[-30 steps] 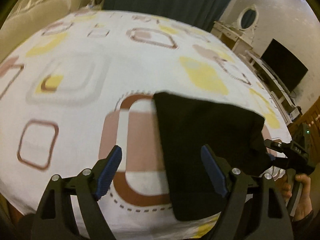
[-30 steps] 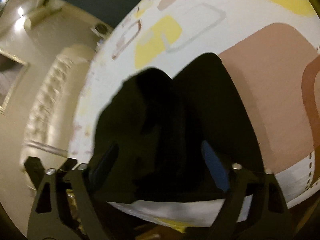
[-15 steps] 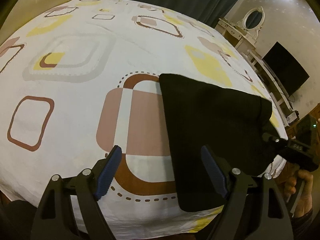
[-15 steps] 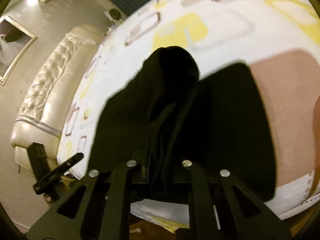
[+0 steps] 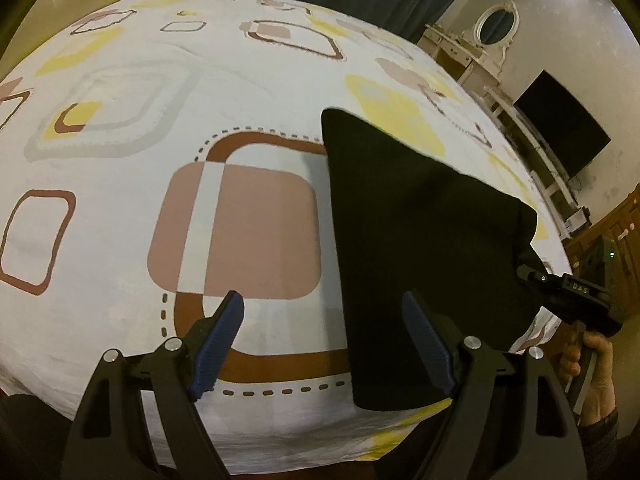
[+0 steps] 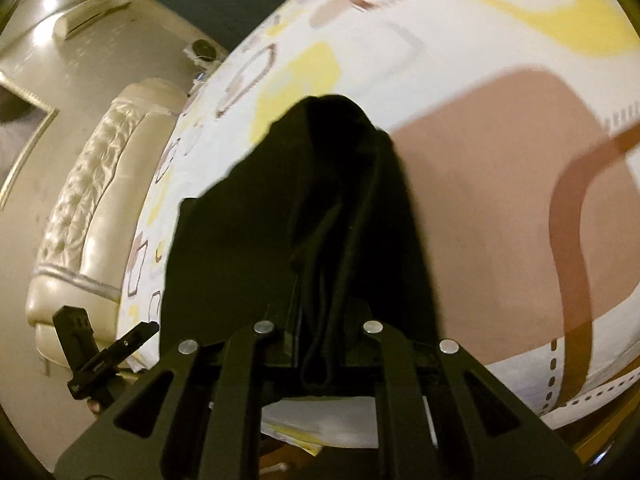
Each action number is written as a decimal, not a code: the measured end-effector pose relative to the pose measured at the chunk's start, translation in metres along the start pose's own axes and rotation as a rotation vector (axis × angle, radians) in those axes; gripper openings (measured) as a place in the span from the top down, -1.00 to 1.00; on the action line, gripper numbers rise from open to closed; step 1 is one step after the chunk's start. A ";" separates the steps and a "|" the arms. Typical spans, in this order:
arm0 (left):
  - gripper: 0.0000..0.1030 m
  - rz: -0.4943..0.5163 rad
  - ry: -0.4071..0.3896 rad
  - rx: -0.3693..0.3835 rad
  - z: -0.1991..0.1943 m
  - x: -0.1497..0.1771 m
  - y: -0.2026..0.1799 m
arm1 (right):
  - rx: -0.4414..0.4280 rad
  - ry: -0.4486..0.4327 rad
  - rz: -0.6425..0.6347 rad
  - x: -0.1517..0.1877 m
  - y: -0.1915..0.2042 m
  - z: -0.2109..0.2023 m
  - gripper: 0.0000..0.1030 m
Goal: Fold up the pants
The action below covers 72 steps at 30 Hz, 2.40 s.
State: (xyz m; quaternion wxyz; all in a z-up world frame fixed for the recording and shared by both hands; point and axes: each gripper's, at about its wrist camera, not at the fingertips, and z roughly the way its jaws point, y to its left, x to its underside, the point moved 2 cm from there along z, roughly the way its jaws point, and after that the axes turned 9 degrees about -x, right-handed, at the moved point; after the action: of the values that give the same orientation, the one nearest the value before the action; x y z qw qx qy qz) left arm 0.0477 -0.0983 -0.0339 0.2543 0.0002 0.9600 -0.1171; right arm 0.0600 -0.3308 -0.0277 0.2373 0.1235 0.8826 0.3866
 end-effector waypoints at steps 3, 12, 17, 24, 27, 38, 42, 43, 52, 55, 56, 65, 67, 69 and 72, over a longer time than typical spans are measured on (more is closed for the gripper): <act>-0.56 0.007 0.010 -0.016 0.004 0.003 -0.001 | -0.056 -0.001 0.047 0.002 -0.013 0.002 0.78; -0.56 -0.013 0.021 0.009 0.007 0.005 0.006 | -0.162 -0.014 0.129 0.006 -0.030 -0.001 0.78; -0.56 -0.082 0.038 0.064 0.004 0.005 0.025 | -0.150 -0.041 0.160 0.007 -0.041 -0.025 0.62; -0.56 -0.188 0.086 0.249 -0.002 0.007 0.052 | -0.071 -0.159 0.157 0.002 -0.039 -0.084 -0.45; -0.56 -0.204 0.109 0.309 0.001 0.011 0.048 | -0.164 -0.164 0.177 0.005 -0.037 -0.084 -0.57; -0.56 -0.299 0.228 0.467 0.041 0.020 0.018 | -0.215 -0.055 0.237 0.026 -0.040 -0.025 -0.62; -0.09 -0.317 0.257 0.493 0.049 0.016 0.013 | -0.198 -0.028 0.188 0.027 -0.029 -0.014 -0.36; 0.00 -0.304 0.289 0.483 0.053 0.016 0.010 | -0.165 -0.018 0.171 0.027 -0.027 -0.011 -0.10; 0.28 -0.258 0.306 0.387 0.044 0.004 0.003 | -0.136 -0.020 0.138 0.030 -0.016 -0.011 0.28; 0.30 -0.235 0.300 0.369 0.039 -0.001 0.005 | -0.132 -0.025 0.131 0.031 -0.009 -0.010 0.30; 0.30 -0.230 0.297 0.362 0.038 -0.003 0.006 | -0.131 -0.021 0.129 0.033 -0.005 -0.005 0.31; 0.30 -0.209 0.250 0.263 0.017 0.002 0.044 | -0.168 0.053 0.088 0.036 0.029 0.039 0.33; 0.30 -0.211 0.242 0.244 0.011 0.005 0.059 | -0.178 0.078 0.077 0.038 0.037 0.051 0.33; 0.30 -0.218 0.237 0.234 0.003 0.008 0.074 | -0.196 0.103 0.071 0.040 0.047 0.064 0.33; 0.30 -0.222 0.217 0.219 -0.003 0.010 0.088 | -0.205 0.129 0.054 0.041 0.058 0.076 0.33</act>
State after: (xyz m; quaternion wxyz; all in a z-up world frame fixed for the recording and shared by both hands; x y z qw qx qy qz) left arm 0.0428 -0.0131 -0.0558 0.1332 -0.0653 0.9575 -0.2475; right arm 0.0663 -0.2282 -0.0429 0.1807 0.0973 0.8484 0.4880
